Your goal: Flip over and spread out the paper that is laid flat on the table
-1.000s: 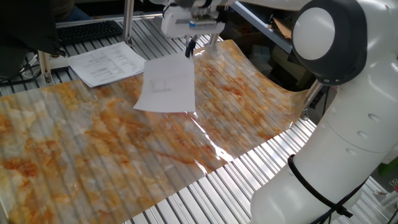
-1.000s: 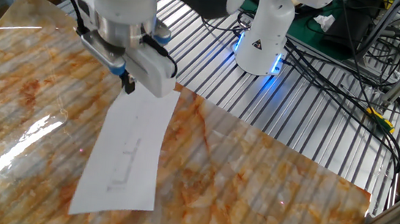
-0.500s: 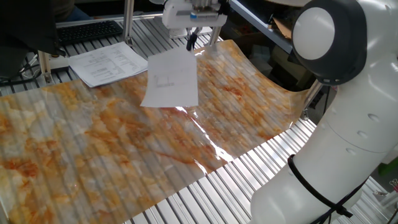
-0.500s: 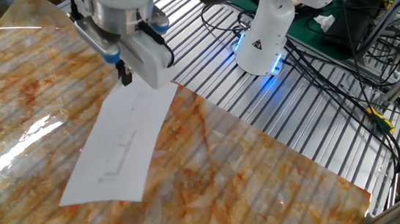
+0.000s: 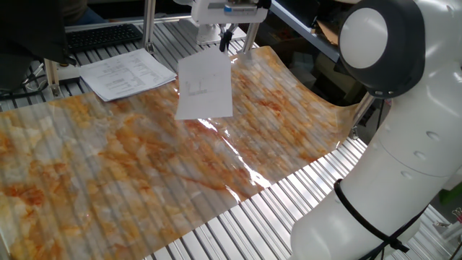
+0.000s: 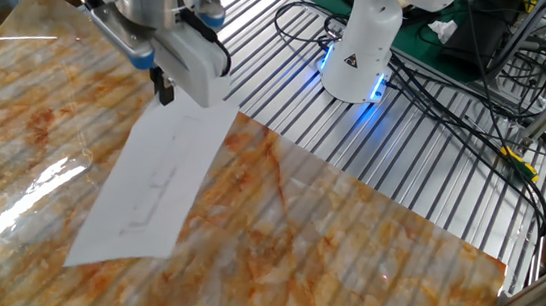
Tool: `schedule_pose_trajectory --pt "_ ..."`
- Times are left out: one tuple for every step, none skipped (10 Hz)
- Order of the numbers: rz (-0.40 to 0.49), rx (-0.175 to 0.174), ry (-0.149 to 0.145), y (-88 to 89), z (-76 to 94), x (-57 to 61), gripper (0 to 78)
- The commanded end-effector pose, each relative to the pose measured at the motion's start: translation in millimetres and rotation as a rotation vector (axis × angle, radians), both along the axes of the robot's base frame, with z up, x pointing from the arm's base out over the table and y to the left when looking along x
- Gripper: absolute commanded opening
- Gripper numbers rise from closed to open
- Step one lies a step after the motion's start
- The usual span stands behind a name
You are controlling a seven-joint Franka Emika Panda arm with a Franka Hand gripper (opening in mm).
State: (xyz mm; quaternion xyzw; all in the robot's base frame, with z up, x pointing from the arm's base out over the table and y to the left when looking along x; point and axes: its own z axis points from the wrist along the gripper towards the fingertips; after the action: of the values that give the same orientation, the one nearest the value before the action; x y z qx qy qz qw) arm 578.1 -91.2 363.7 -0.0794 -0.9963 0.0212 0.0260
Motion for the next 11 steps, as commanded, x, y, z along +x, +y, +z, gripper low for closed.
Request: schedule_pose_trajectory --pt "-0.003 -0.005 -0.001 -3.4 14.7 1.9 1.3" --pt "-0.001 -0.005 -0.001 -3.4 14.7 1.9 1.3" --pt "0.002 -0.010 -0.005 -3.4 14.7 1.9 1.3" --pt "0.007 -0.026 -0.009 -3.4 14.7 1.9 1.3" --pt "0.009 -0.031 -0.013 -3.4 14.7 1.9 1.3" --pt "0.008 -0.045 -0.017 -3.4 14.7 1.9 1.3" --pt "0.003 -0.045 -0.017 -3.4 14.7 1.9 1.3" --pt "0.004 -0.034 -0.007 -3.4 14.7 1.9 1.3" --pt "0.011 -0.035 -0.006 -3.4 14.7 1.9 1.3" --pt "0.015 -0.037 -0.006 -3.4 14.7 1.9 1.3" --pt "0.030 -0.038 -0.010 -3.4 14.7 1.9 1.3"
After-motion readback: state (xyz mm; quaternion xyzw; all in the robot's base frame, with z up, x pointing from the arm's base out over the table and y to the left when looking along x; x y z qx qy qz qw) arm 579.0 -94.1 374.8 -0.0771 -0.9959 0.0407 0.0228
